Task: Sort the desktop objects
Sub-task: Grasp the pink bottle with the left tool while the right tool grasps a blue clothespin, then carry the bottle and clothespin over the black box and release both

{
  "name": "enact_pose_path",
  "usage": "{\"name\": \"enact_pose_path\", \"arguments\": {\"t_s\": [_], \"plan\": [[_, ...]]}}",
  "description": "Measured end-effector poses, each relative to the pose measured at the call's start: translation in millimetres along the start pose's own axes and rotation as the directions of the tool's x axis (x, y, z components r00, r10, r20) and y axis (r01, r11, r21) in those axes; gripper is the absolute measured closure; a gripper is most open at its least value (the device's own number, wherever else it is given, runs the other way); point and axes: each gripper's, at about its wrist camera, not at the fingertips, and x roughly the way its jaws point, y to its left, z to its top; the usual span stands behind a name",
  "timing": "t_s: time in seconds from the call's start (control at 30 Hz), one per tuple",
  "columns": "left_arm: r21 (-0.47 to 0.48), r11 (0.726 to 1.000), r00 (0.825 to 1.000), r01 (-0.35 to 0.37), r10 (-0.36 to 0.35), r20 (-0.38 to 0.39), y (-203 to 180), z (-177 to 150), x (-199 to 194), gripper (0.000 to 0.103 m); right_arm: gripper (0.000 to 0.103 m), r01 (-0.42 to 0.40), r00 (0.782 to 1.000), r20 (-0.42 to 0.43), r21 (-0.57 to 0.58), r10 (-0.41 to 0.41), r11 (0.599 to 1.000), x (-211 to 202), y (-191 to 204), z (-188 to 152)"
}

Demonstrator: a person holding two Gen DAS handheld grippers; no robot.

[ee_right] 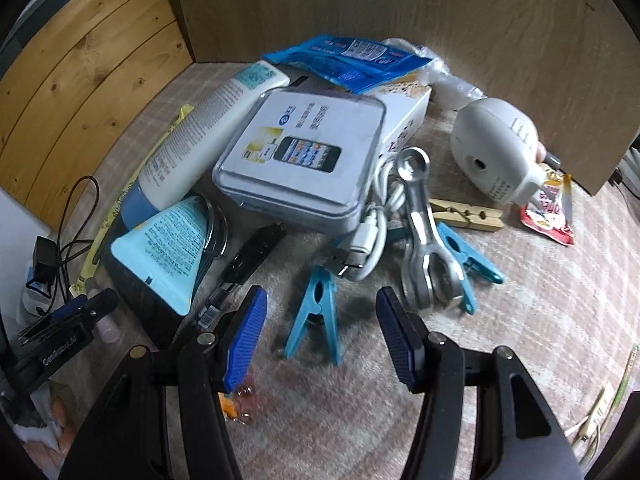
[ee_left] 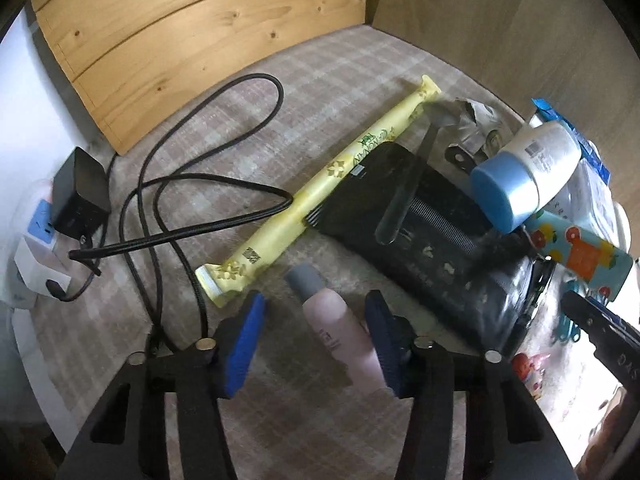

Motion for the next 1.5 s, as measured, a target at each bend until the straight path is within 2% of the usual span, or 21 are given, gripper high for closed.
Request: {"name": "enact_pose_path", "arguments": {"t_s": [0.13,0.2,0.3,0.57,0.77,0.97,1.13,1.3,1.5], "plan": [[0.024,1.000,1.000,0.002,-0.002,0.028,3.1,-8.4,-3.2,0.067,0.059,0.039,0.999,0.018,-0.023,-0.039,0.999,-0.6,2.6,-4.5],[0.035,0.999,0.999,0.001,-0.002,0.037,4.5,-12.9,-5.2,0.075,0.070,0.063,0.998,0.023,-0.033,-0.062,0.997,-2.6,1.7,-7.1],[0.066,0.998,0.999,0.007,-0.010,0.041,4.3,-20.9,-8.4,0.082,0.080,0.077,0.997,0.029,-0.045,-0.075,0.996,-6.3,-4.3,-12.1],[0.136,0.990,0.998,0.035,-0.042,0.049,-5.0,-46.5,-17.8,0.084,0.080,0.086,0.996,0.038,-0.051,-0.084,0.995,-23.6,-13.1,-47.1],[0.146,0.986,0.996,0.083,-0.087,0.024,3.2,-73.2,-31.6,0.084,0.081,0.071,0.997,0.037,-0.025,-0.071,0.997,-40.6,-23.2,-78.6],[0.151,0.980,0.990,0.131,-0.136,0.025,3.6,-81.5,-50.5,0.084,0.081,0.048,0.997,0.061,0.011,-0.049,0.999,-67.7,-36.5,-108.1],[0.177,0.969,0.982,0.170,-0.182,0.053,-6.1,-66.4,-71.2,0.084,0.081,0.029,0.995,0.098,0.048,-0.034,0.998,-93.7,-47.9,-120.5],[0.245,0.946,0.969,0.212,-0.236,0.076,-28.6,-74.0,-101.4,0.084,0.081,0.024,0.989,0.143,0.091,-0.037,0.996,-111.7,-54.3,-122.7],[0.349,0.894,0.943,0.282,-0.325,0.068,-72.1,-86.2,-126.7,0.084,0.081,0.035,0.979,0.190,0.166,-0.067,0.986,-142.5,-74.1,-136.6]]}}
